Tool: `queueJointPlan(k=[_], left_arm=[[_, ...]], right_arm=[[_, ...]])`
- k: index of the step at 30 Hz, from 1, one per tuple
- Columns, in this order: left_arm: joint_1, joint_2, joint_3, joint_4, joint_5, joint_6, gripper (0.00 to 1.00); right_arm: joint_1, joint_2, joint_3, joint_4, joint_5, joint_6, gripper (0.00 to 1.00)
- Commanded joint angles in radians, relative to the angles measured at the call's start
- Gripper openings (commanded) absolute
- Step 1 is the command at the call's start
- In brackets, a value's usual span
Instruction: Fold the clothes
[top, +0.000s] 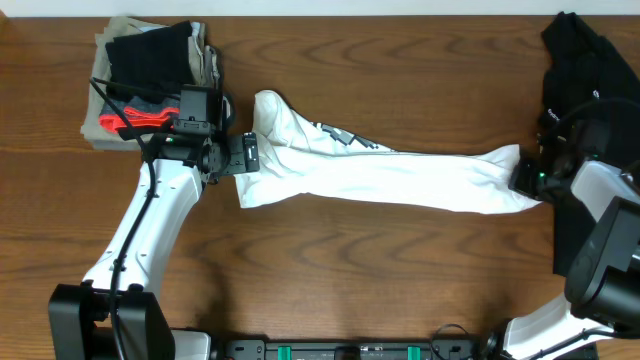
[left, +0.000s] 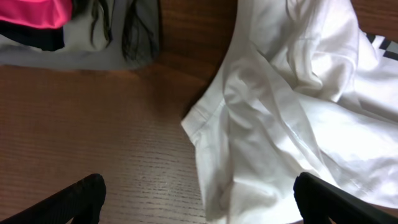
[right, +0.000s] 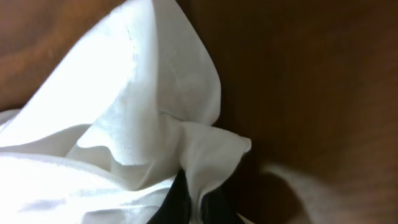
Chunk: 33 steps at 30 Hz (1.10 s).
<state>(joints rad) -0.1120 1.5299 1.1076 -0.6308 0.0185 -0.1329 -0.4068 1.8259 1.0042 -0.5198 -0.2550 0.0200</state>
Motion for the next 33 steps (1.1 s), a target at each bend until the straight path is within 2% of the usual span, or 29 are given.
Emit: queueJointPlan(k=[1, 8, 15, 25, 33], left_arm=[[0.006, -0.004, 0.011, -0.006, -0.012, 0.01, 0.98], [0.006, -0.004, 0.011, -0.006, -0.012, 0.009, 0.98], [0.006, -0.004, 0.011, -0.009, -0.012, 0.009, 0.98], [0.006, -0.004, 0.011, -0.009, -0.012, 0.009, 0.98], [0.006, -0.001, 0.011, -0.008, -0.012, 0.01, 0.98]], right_arm=[[-0.047, 0.05, 0.058, -0.104, -0.056, -0.039, 0.01], [-0.071, 0.05, 0.322, -0.393, -0.133, -0.121, 0.01], [-0.008, 0.05, 0.486, -0.559, -0.139, -0.134, 0.01], [0.229, 0.05, 0.497, -0.573, -0.137, -0.092, 0.01], [0.43, 0.058, 0.486, -0.438, -0.115, 0.038, 0.02]])
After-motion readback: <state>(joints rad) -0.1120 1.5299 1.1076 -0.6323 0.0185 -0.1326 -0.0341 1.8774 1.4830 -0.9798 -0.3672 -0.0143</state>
